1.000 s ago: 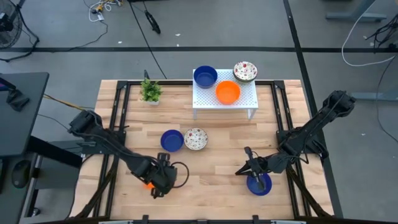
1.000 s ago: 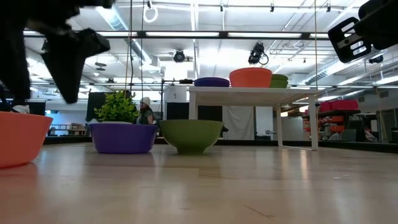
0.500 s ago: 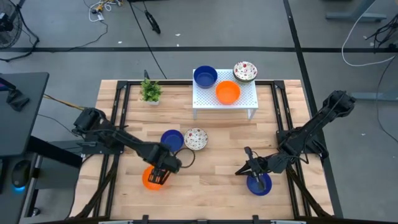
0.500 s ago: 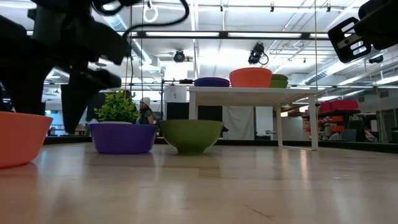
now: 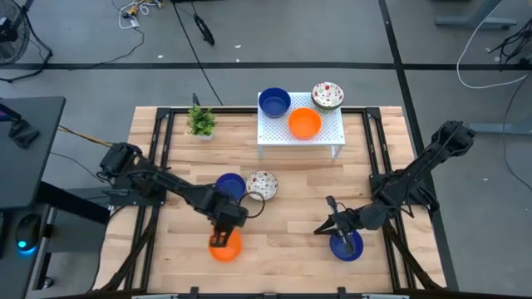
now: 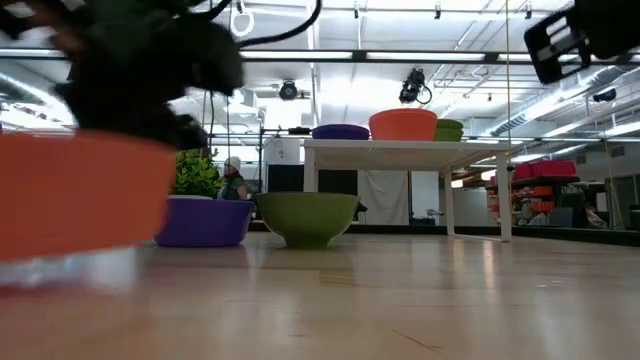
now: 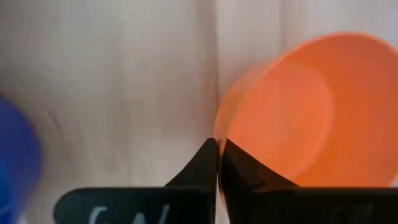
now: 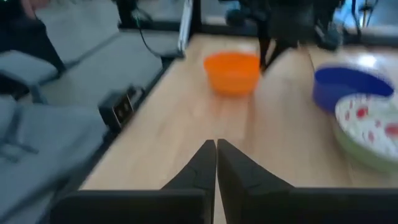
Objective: Pick & Place Mini bowls
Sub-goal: Stack the orange bowl on top of the other orange bowls on the shelf
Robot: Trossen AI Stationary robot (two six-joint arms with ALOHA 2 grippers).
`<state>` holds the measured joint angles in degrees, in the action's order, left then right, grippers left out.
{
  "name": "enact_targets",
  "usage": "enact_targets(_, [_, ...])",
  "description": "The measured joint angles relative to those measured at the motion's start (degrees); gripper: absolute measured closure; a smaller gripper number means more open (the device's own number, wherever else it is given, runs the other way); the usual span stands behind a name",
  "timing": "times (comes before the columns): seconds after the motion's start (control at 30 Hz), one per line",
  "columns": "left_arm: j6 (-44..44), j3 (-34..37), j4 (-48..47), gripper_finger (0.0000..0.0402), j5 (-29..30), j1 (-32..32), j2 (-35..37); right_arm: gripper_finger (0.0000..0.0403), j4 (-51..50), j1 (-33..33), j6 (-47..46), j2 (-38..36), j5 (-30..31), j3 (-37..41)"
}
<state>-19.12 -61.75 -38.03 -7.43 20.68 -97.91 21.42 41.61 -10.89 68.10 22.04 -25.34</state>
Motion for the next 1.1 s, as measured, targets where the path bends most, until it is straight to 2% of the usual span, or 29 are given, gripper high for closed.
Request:
enact_targets(0.17, [-13.76, -5.7, 2.88, 0.0395, 3.51, -4.52, 0.0, 0.0382, 6.86, -2.41, 5.2, 0.2, -5.34, 0.0])
enact_targets(0.3, [-21.71, -9.18, 7.01, 0.0395, 5.71, -8.29, 0.02, 0.0372, 4.52, -4.57, 9.78, 0.24, -6.77, -2.74])
enact_targets(0.53, [-22.21, -12.87, 7.94, 0.0396, 5.52, -14.35, -1.15, 0.0299, -14.87, -9.29, 18.71, 2.18, -10.07, -16.84])
enact_targets(0.77, [-20.57, -13.25, 6.11, 0.0396, 4.21, -18.43, -1.9, 0.0224, -31.1, -16.19, 27.76, 13.18, -16.61, -31.98])
enact_targets(0.93, [-19.22, -13.3, 6.62, 0.0396, 4.18, -18.99, -1.95, 0.0209, -41.05, -20.65, 29.42, 19.73, -17.53, -39.39])
enact_targets(1.1, [-18.08, -13.3, 6.46, 0.0395, 4.1, -18.75, -1.95, 0.0224, -43.72, -23.98, 30.41, 23.7, -20.51, -41.27])
